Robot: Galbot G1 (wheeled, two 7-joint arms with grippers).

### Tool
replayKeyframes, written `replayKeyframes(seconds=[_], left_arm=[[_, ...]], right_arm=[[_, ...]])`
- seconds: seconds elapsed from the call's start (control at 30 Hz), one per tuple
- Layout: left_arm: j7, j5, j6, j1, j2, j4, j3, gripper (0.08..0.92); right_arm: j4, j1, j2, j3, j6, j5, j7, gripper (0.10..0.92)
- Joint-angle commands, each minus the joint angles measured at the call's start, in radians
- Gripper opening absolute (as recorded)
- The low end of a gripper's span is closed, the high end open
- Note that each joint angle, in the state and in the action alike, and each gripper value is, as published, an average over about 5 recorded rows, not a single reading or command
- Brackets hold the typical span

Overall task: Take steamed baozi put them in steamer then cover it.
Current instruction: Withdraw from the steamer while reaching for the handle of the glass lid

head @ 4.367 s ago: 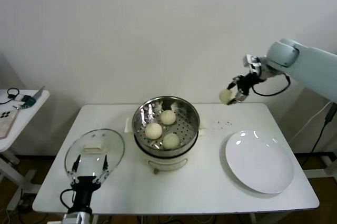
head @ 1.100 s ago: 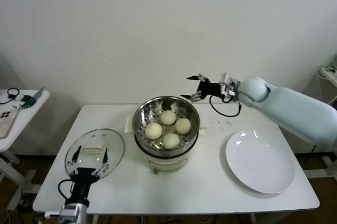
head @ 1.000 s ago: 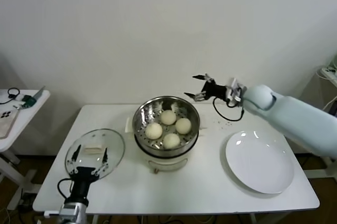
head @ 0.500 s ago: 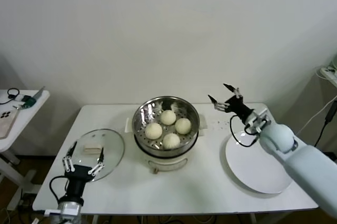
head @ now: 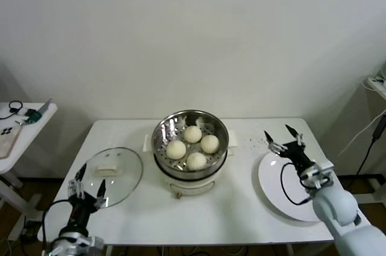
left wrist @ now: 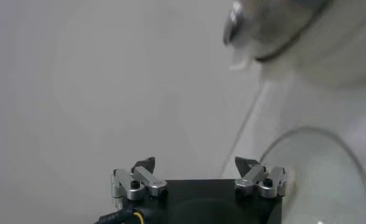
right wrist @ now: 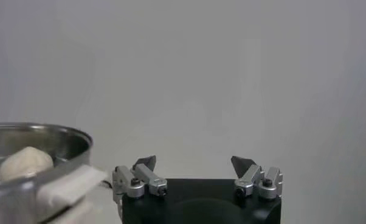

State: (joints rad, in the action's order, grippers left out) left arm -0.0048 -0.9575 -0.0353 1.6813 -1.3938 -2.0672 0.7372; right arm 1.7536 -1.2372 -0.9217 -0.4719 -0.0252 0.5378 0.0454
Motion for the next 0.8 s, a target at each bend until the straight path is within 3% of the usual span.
replayKeyframes(seconds=[0.03, 0.17, 0.43, 0.8], left_arm=[[-0.136, -0.320, -0.040, -0.095, 0.009, 0.216, -0.026, 0.823], [-0.186, -0.316, -0.019, -0.196, 0.016, 0.325, -0.048, 0.823], [-0.160, -0.345, 0.000, -0.327, 0.044, 0.503, -0.068, 0.823], [-0.142, -0.342, 0.012, -0.421, 0.065, 0.618, -0.075, 0.823]], right_arm=[[0.032, -0.212, -0.122, -0.190, -0.001, -0.042, 0.028, 0.823], [0.023, -0.212, -0.125, -0.186, 0.001, -0.064, 0.047, 0.823], [-0.002, -0.197, -0.119, -0.173, 0.014, -0.115, 0.071, 0.823], [-0.009, -0.182, -0.128, -0.164, 0.018, -0.163, 0.077, 0.823]])
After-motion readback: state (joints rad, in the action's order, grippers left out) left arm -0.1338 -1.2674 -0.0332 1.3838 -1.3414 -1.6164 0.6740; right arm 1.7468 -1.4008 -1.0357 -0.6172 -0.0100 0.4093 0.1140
